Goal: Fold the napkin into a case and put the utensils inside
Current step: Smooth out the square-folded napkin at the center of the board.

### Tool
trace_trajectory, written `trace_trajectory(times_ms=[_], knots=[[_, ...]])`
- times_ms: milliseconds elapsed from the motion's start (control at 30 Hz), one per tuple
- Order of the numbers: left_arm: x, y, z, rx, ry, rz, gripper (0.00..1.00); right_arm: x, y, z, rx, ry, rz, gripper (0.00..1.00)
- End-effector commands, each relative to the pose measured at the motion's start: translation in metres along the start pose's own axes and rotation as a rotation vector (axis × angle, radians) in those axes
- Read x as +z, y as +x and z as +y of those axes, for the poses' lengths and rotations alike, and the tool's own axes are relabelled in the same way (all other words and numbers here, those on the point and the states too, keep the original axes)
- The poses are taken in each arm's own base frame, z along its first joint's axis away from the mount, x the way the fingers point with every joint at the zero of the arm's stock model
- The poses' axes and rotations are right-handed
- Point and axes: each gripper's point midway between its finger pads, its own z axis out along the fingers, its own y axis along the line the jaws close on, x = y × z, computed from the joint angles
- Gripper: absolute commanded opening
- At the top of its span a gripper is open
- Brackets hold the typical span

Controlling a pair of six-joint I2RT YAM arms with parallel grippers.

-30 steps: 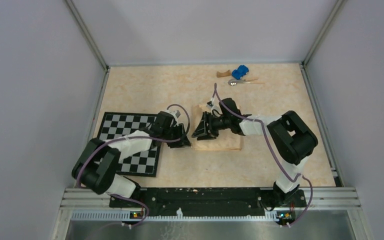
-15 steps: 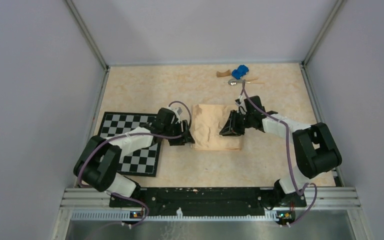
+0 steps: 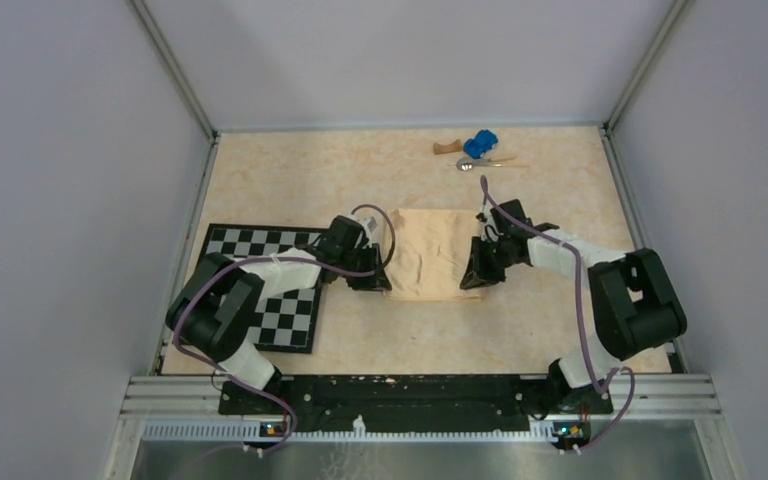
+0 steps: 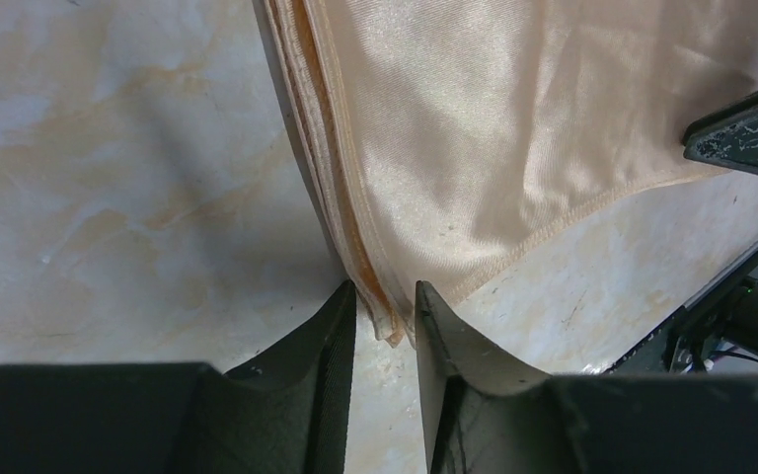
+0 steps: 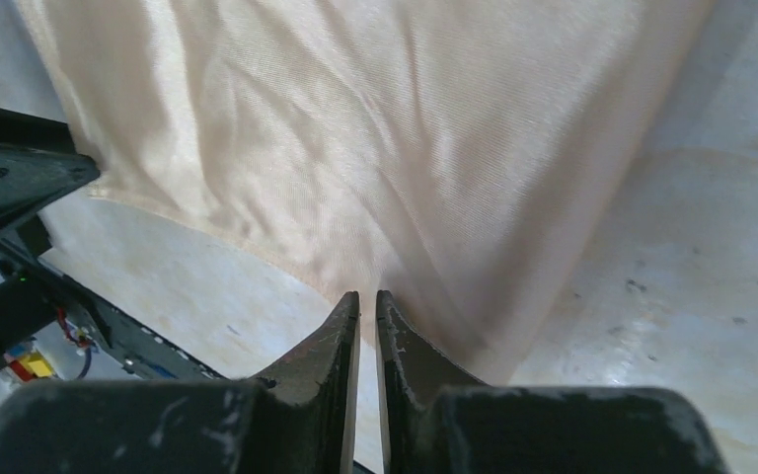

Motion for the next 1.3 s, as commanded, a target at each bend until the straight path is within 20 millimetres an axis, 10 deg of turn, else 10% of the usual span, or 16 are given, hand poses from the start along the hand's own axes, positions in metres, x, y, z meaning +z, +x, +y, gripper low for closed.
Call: trace_trajectory(times_ms=[0, 300, 767, 933, 1267], knots=[[0.004, -0.002, -0.001, 0.016, -0.004, -0.008, 0.32, -0.01, -0.001, -0.02, -0.008, 0.06, -0.037, 0.1], [0.005, 0.001, 0.0, 0.026, -0.031, -0.002, 0.25, -0.026, -0.008, 0.0, -0.021, -0.016, -0.077, 0.12], [-0.006, -0.006, 0.002, 0.054, -0.08, -0.009, 0.28, -0.013, 0.011, -0.035, 0.038, 0.045, -0.053, 0.18], [-0.026, -0.043, -0.015, 0.081, -0.092, -0.088, 0.6, -0.036, -0.025, 0.007, -0.006, -0.089, -0.145, 0.39], [0.009, -0.145, -0.071, 0.014, 0.161, -0.151, 0.56, -0.043, -0.138, 0.011, 0.087, -0.208, -0.311, 0.42]])
